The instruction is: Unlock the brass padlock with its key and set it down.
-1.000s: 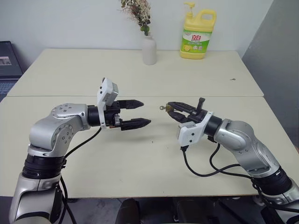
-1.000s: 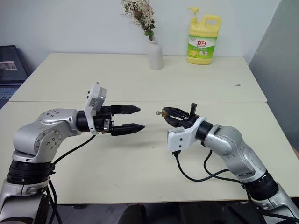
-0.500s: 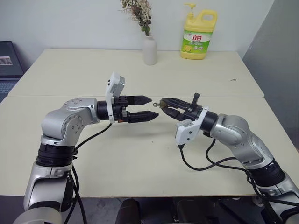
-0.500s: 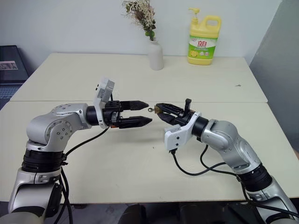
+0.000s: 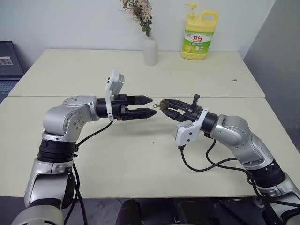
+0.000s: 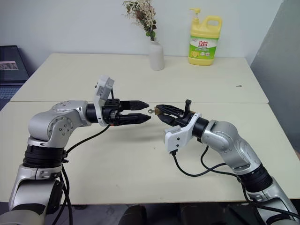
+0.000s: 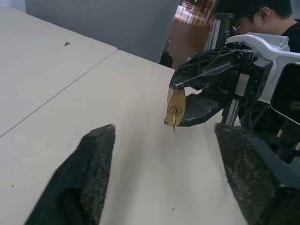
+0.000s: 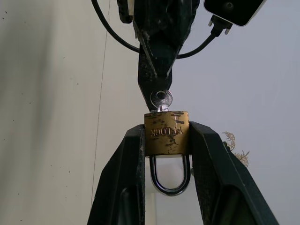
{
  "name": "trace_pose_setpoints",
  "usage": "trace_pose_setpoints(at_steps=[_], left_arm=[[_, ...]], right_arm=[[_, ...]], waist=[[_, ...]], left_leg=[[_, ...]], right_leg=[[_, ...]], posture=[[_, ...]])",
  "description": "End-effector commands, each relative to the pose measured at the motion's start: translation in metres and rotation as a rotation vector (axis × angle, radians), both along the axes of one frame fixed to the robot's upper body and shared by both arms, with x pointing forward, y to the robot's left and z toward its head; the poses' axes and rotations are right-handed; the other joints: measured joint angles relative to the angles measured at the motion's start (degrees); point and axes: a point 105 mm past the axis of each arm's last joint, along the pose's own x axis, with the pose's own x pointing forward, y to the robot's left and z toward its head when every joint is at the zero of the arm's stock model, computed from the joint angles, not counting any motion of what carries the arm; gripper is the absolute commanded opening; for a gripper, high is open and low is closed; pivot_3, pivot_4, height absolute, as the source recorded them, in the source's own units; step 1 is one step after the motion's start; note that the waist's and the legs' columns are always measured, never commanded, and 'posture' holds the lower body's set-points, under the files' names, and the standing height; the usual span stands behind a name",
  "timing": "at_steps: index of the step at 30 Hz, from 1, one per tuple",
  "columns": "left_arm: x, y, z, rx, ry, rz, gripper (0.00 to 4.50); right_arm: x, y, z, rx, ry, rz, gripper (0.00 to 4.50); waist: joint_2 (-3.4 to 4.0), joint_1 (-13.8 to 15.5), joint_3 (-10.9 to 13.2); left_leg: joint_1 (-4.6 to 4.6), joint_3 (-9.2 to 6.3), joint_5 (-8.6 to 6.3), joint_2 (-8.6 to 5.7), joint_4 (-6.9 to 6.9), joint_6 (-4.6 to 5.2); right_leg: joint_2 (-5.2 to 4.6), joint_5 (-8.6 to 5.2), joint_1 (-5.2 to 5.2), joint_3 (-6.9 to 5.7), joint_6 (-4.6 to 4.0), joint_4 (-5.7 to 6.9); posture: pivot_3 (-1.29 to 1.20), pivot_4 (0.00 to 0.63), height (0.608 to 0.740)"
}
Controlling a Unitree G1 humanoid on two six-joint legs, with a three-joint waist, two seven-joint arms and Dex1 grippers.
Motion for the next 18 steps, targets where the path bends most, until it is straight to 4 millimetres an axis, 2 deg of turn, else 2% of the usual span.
trace_pose_setpoints(at_steps=[1, 8, 9, 18], left_arm=[[-0.0011, -0.0041, 0.0107, -0.003, -0.051, -0.028, 2.35], [-0.0015, -0.0083, 0.0084, 0.002, -0.053, -0.047, 0.16], [-0.0015, -0.0085, 0.0083, 0.003, -0.053, -0.048, 0.0], [-0.0026, -0.0101, 0.0068, 0.005, -0.05, -0.061, 0.0]], right_arm=[[-0.0043, -0.0015, 0.0143, 0.03, -0.044, 0.01, 0.93], [-0.0047, 0.0002, 0.0151, 0.03, -0.04, 0.019, 0.93], [-0.0048, 0.0003, 0.0152, 0.029, -0.04, 0.02, 0.93], [-0.0061, 0.0011, 0.0147, 0.024, -0.034, 0.029, 0.93]], waist=[[0.0, -0.05, 0.0], [0.0, -0.02, 0.0], [0.0, -0.03, 0.0], [0.0, -0.03, 0.0]], left_leg=[[0.0, 0.01, 0.0, 0.0, 0.0, 0.0], [0.0, 0.0, 0.0, 0.0, 0.0, 0.0], [0.0, 0.01, 0.0, 0.0, 0.0, 0.0], [0.0, 0.0, 0.0, 0.0, 0.0, 0.0]], right_leg=[[0.0, 0.0, 0.0, 0.01, 0.0, 0.0], [0.0, 0.0, 0.0, 0.0, 0.0, 0.0], [0.0, 0.0, 0.0, 0.0, 0.0, 0.0], [0.0, 0.0, 0.0, 0.0, 0.0, 0.0]], posture=[[0.0, 0.15, 0.74], [0.0, 0.15, 0.74], [0.0, 0.15, 0.74], [0.0, 0.15, 0.74]])
